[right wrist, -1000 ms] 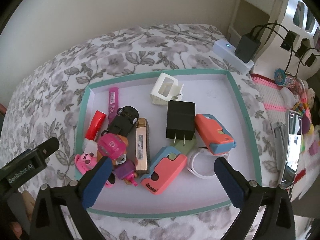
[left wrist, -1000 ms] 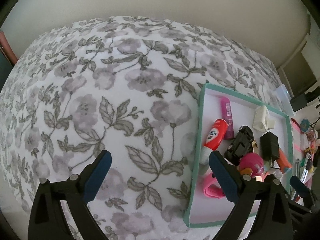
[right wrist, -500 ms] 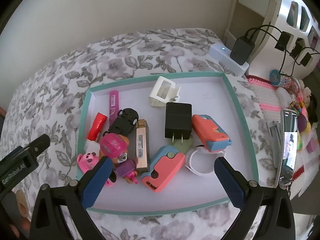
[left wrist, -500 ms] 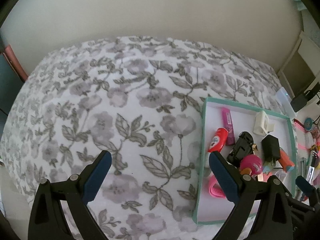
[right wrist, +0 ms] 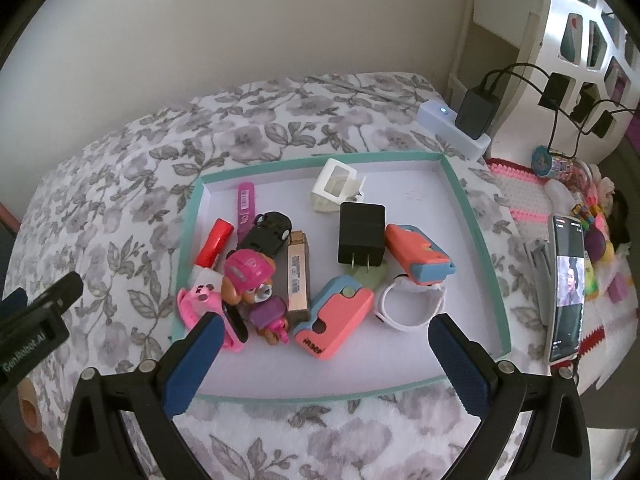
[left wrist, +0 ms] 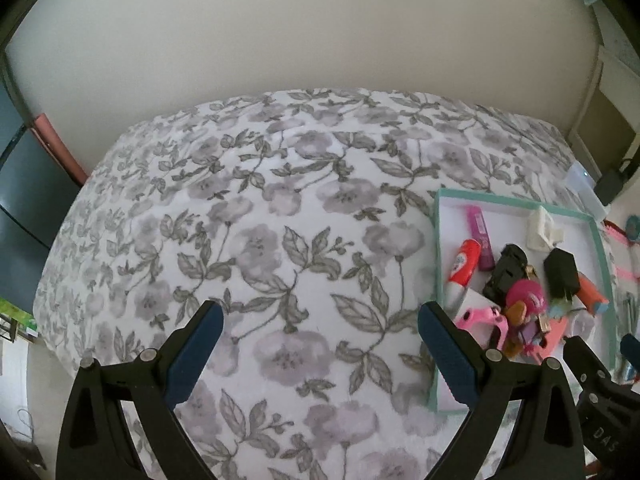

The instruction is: Organize rigid objects

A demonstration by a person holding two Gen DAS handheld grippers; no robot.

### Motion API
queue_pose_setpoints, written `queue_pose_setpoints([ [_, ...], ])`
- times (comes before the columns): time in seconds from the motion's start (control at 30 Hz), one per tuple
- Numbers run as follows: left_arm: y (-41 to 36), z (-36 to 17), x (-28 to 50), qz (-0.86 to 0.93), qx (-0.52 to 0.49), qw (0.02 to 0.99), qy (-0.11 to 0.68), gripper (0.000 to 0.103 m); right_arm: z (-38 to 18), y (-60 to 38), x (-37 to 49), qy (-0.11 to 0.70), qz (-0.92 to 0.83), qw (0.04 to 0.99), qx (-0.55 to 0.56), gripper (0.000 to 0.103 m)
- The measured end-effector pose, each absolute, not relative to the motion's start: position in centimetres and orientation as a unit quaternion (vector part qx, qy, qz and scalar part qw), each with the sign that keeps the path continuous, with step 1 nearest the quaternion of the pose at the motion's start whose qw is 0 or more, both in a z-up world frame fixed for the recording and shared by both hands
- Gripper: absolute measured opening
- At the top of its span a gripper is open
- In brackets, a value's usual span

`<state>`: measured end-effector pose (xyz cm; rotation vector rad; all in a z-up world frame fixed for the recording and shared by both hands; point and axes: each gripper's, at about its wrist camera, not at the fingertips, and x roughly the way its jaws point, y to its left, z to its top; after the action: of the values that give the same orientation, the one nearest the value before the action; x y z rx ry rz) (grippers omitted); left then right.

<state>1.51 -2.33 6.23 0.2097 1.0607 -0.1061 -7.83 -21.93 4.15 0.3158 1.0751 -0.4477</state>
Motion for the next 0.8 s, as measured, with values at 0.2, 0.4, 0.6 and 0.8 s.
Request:
queue_pose_setpoints([
  [0.2, -1.9, 6.4, 0.6, -0.048, 0.109, 0.856, 0.504, 0.098, 4.5, -21.3, -8.6, 0.504, -0.211, 0.826, 0.137, 0.103],
  [0.4, -1.8, 6.3, -0.2, -0.055, 0.116, 0.853, 0.506, 0.098, 4.5, -21.0, -9.1, 0.506, -0.209, 0.826, 0.136, 0.103],
  [0.6, -2.0, 6.4, -0.4, -0.055, 0.123, 0.851, 0.507, 0.098, 4.6, -20.8, -9.5, 0.506, -0.21, 0.826, 0.131, 0.103],
  [0.8, -1.9, 6.5, -0.4, -0.054, 0.118, 0.851, 0.509, 0.098, 4.8, -20.6, -9.7, 0.504, -0.21, 0.828, 0.125, 0.103],
])
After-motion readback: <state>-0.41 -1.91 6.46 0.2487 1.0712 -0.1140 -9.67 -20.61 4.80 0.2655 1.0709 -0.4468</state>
